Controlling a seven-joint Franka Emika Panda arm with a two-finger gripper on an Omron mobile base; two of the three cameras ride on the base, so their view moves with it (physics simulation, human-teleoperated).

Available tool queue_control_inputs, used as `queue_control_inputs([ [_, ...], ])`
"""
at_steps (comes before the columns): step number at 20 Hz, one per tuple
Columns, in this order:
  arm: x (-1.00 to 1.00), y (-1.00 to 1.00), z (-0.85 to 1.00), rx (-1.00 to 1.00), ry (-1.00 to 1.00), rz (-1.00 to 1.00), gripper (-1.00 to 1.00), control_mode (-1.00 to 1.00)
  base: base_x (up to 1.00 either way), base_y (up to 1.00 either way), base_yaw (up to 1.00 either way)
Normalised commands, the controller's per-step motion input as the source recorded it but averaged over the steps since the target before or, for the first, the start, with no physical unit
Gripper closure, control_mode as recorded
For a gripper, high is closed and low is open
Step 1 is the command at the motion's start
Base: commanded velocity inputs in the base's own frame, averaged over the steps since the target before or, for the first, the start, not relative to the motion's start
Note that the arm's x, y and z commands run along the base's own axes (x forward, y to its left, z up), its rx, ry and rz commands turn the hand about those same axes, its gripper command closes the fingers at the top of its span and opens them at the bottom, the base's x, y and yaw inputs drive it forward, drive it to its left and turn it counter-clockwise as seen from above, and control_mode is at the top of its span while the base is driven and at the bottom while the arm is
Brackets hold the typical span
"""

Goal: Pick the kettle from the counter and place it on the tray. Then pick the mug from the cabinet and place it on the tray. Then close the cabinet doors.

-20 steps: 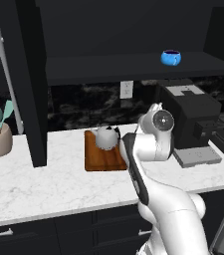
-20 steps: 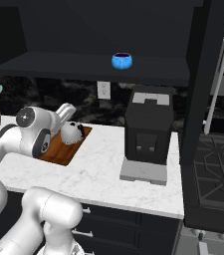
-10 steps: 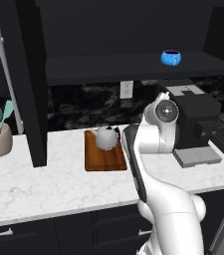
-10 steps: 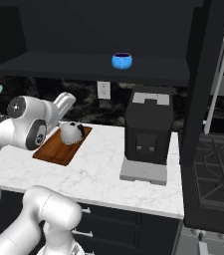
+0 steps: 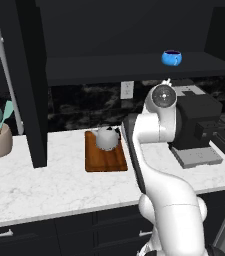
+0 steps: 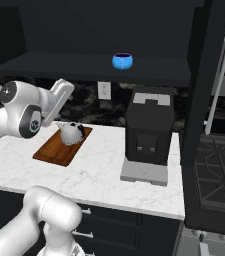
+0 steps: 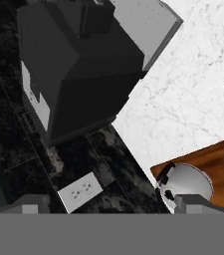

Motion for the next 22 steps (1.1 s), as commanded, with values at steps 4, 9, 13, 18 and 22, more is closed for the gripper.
queue_control_inputs([
  [4,-0.10,0.10,0.00,0.00,-0.03,-0.08,-1.00,-1.00,0.00,0.00,0.00],
  [9,-0.27,0.00,0.16,0.00,-0.19,-0.09,-1.00,-1.00,0.00,0.00,0.00],
  [13,-0.09,0.19,0.42,-0.07,-0.09,-0.04,-1.00,-1.00,0.00,0.00,0.00],
  [18,0.02,0.11,0.58,-0.13,0.03,0.00,-1.00,-1.00,0.00,0.00,0.00],
  [22,0.04,0.06,0.57,-0.14,0.25,0.00,-1.00,-1.00,0.00,0.00,0.00],
])
